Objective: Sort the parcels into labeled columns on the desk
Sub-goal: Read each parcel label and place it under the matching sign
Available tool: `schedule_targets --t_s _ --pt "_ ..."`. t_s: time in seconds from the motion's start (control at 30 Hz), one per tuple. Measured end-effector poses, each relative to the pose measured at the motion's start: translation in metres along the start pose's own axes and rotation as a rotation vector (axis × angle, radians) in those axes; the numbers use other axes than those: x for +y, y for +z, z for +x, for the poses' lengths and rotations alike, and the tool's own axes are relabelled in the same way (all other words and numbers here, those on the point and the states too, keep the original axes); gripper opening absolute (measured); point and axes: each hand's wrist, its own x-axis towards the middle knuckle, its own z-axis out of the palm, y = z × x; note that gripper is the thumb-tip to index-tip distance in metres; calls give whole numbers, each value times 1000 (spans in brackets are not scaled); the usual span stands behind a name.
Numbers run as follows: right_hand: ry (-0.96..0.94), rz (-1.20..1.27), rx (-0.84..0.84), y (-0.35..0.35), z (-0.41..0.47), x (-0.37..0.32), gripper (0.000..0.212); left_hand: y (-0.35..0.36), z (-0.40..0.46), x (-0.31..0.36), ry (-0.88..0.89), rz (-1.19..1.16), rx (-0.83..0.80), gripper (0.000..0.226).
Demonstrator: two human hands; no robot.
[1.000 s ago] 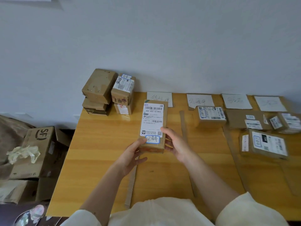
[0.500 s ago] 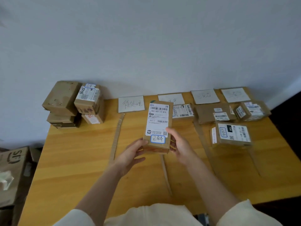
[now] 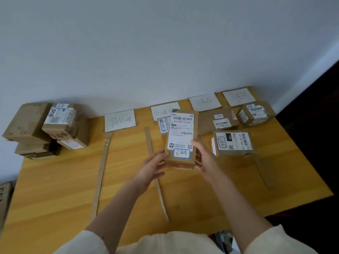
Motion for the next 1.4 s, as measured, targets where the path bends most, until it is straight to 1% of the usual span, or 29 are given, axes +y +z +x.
schedule_targets --t_s 0.1,0.17,0.23,0.33,0.4,0.47,0.53,0.63,0.73,0.93,1.13,1.2,1.27,1.4 --pt "-38 35 32 -35 -5 -2 33 16 9 -3 -40 33 26 48" --pt "-60 81 96 -67 -12 0 28 27 13 -7 -59 99 7 52" --pt "-70 110 177 -101 -21 3 22 38 17 -11 -85 151 -12 52" --pt "-34 116 242 -151 -35 13 23 56 21 -15 -127 198 -34 50" --pt "11 86 249 -180 -46 20 28 68 23 -17 -147 228 -43 45" --pt "50 36 221 -201 -54 29 34 77 26 -19 -160 248 -44 38" --pt "91 -30 190 -214 -60 37 33 84 28 -22 -171 270 -50 35" --pt "124 -103 159 -222 -61 45 33 90 30 -26 -179 286 -55 34" --pt "163 -151 204 -224 -58 46 23 92 30 -27 -185 301 -61 33" --pt "225 -257 265 -238 -44 46 23 86 32 -28 -184 310 -38 32" --pt "239 -371 249 -232 -27 37 20 82 30 -32 -191 319 -24 29" --pt "208 -396 298 -227 -22 37 20 79 30 -33 -187 322 -13 27" --pt "164 -390 386 -221 -18 40 21 75 30 -33 -186 322 1 27" --pt "81 -418 498 -209 -18 43 30 66 31 -34 -185 312 18 30"
